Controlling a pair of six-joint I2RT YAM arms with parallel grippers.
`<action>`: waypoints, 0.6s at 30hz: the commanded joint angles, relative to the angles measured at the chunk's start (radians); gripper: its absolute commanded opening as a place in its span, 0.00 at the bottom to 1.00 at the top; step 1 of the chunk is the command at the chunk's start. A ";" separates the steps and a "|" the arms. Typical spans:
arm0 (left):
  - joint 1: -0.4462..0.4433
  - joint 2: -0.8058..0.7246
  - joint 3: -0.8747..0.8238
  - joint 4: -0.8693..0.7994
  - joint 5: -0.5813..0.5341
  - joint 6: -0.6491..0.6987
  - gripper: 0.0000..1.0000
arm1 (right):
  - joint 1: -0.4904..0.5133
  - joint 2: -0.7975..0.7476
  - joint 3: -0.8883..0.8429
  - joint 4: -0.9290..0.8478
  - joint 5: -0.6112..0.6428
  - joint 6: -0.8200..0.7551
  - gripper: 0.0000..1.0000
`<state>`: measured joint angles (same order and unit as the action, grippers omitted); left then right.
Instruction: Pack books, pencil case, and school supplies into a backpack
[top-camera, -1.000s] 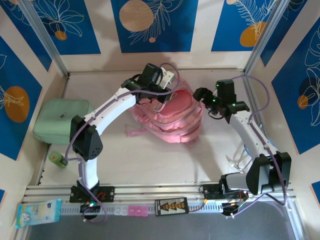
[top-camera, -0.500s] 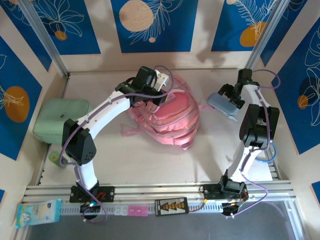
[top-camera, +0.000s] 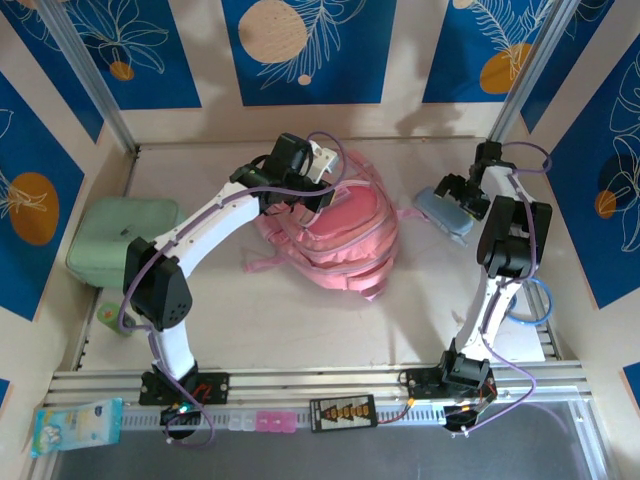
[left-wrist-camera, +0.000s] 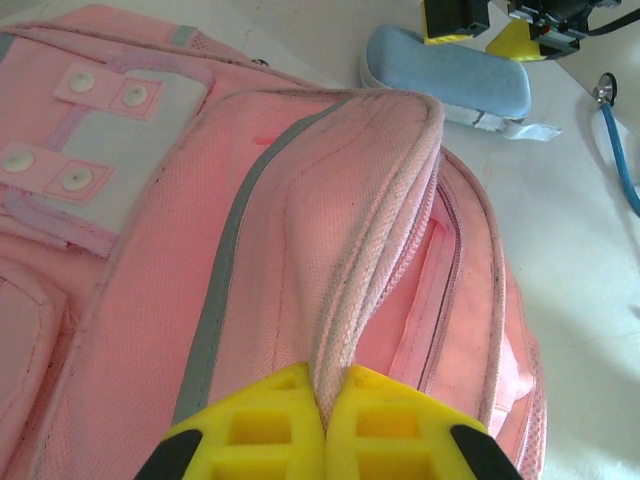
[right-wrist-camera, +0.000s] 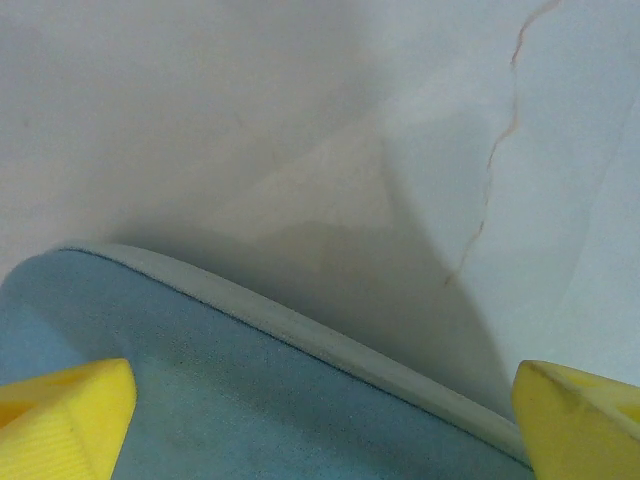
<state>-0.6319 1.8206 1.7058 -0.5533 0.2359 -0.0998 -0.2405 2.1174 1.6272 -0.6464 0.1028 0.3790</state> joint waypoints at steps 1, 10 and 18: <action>0.019 -0.055 -0.004 0.052 0.029 -0.014 0.00 | 0.003 -0.094 -0.100 -0.042 -0.114 0.028 0.92; 0.025 -0.024 -0.002 0.061 0.068 -0.032 0.00 | 0.027 -0.191 -0.270 0.015 -0.282 -0.021 0.69; 0.026 -0.021 -0.007 0.061 0.075 -0.036 0.00 | 0.029 -0.186 -0.311 -0.040 -0.326 -0.102 0.70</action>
<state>-0.6216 1.8206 1.7008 -0.5430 0.2703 -0.1120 -0.2157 1.9343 1.3529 -0.6441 -0.1600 0.3168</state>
